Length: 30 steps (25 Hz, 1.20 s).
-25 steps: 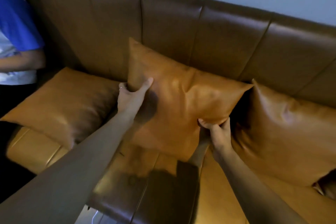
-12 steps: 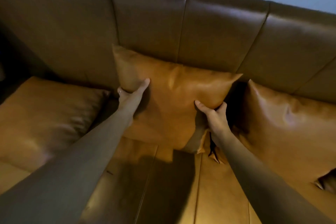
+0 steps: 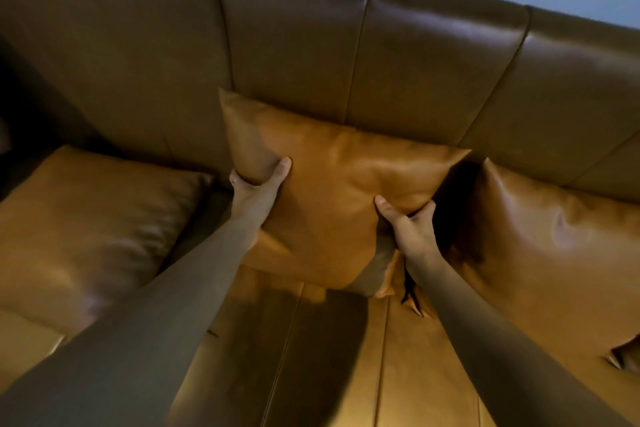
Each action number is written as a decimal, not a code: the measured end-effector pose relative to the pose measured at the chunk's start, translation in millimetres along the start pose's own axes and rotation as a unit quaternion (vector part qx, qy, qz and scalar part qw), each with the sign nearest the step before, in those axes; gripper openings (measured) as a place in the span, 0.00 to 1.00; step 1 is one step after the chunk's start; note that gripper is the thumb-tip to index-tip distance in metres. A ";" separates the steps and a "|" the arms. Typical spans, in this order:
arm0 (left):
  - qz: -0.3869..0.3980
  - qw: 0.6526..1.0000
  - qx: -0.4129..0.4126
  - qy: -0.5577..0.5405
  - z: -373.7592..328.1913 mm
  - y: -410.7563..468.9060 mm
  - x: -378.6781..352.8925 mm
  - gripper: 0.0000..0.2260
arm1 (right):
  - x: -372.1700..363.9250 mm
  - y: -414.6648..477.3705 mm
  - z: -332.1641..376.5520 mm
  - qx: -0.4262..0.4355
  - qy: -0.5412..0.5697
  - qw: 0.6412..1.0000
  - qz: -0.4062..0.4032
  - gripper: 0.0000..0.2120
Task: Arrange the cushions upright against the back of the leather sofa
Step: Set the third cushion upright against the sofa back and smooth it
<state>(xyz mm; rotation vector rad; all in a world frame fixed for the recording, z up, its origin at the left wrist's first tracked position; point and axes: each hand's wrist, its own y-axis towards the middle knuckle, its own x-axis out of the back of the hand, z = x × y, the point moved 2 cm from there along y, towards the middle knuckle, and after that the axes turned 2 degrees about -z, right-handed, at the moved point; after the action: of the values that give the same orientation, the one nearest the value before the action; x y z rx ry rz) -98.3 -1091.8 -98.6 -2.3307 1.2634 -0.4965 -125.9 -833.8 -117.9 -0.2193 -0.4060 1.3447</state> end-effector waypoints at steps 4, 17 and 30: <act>0.009 0.999 0.002 -0.044 3.5 -12.8 22.4 0.51 | -5.5 -14.1 8.5 -0.003 -0.079 0.996 -0.041 0.49; -0.026 0.987 -0.071 -0.143 -13.1 -148.0 156.7 0.38 | -92.1 -168.9 60.4 0.203 -0.246 0.944 0.085 0.33; -0.222 0.969 -0.059 -0.092 11.2 -148.8 331.6 0.38 | -252.7 -281.2 49.8 0.373 -0.373 0.802 0.281 0.30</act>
<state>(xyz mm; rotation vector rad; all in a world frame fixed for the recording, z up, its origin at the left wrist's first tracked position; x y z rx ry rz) 182.0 -1298.9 5.2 -2.6974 0.7008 -0.3360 63.6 -1144.8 -4.9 0.9599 -0.4371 2.0580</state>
